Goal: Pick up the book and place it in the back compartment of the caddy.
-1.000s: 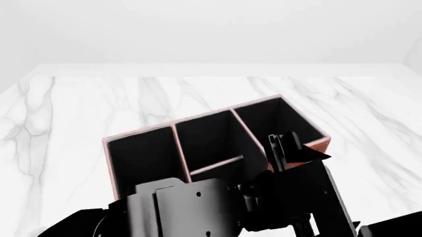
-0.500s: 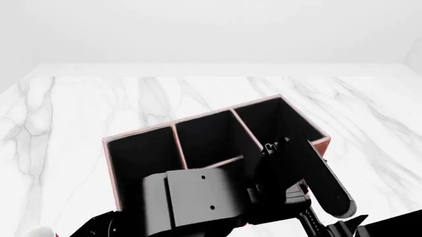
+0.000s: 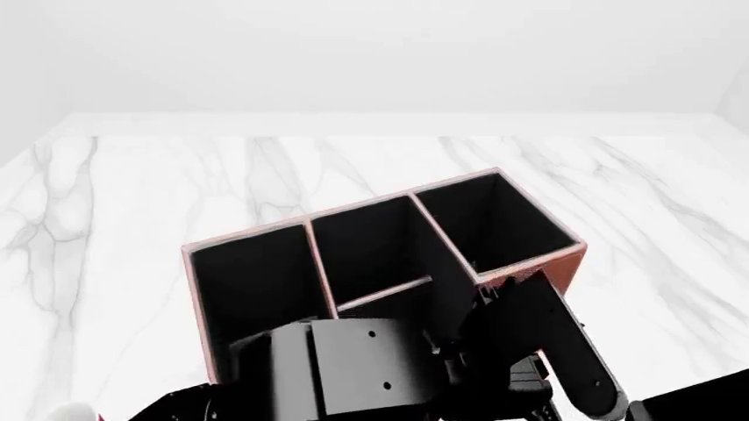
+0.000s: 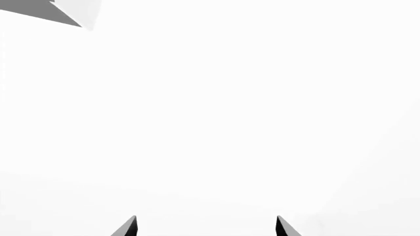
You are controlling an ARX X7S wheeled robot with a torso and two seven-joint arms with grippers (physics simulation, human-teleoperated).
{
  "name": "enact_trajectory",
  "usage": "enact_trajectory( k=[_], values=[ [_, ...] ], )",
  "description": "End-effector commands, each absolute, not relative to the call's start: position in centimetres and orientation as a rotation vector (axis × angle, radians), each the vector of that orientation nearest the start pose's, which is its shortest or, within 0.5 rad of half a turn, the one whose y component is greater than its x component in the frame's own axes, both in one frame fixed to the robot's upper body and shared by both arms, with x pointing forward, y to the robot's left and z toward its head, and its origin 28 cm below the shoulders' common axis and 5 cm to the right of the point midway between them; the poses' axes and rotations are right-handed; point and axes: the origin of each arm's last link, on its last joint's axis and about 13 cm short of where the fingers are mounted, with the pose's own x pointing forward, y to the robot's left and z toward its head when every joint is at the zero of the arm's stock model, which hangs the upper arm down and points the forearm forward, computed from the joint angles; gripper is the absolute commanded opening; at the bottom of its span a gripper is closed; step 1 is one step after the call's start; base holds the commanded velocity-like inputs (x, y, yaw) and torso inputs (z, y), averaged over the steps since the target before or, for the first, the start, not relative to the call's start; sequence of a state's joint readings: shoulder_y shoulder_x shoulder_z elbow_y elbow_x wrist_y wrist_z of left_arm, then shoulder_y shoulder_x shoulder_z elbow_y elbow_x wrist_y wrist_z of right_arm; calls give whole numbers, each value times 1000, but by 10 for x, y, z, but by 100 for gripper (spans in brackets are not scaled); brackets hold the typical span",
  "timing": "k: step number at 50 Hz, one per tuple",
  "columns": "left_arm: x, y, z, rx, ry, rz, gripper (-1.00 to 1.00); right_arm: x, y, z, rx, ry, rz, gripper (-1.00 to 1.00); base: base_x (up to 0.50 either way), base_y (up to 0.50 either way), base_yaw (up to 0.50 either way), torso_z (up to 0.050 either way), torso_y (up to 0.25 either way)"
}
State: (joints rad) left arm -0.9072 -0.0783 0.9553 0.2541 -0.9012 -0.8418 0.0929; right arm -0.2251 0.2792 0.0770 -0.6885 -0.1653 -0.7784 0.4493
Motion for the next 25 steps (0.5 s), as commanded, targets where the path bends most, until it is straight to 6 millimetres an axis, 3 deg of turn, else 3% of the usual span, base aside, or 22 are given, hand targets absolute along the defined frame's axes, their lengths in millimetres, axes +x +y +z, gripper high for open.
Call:
enact_trajectory(
  k=[1, 25],
  values=[
    [237, 43, 171, 139, 203, -1436, 100, 127, -128, 167, -179, -1311, -193, 100, 0, 0, 0, 0, 0],
    [231, 35, 149, 73, 328, -1391, 100, 128, -128, 168, -181, -1308, -198, 100, 0, 0, 0, 0, 0]
  ],
)
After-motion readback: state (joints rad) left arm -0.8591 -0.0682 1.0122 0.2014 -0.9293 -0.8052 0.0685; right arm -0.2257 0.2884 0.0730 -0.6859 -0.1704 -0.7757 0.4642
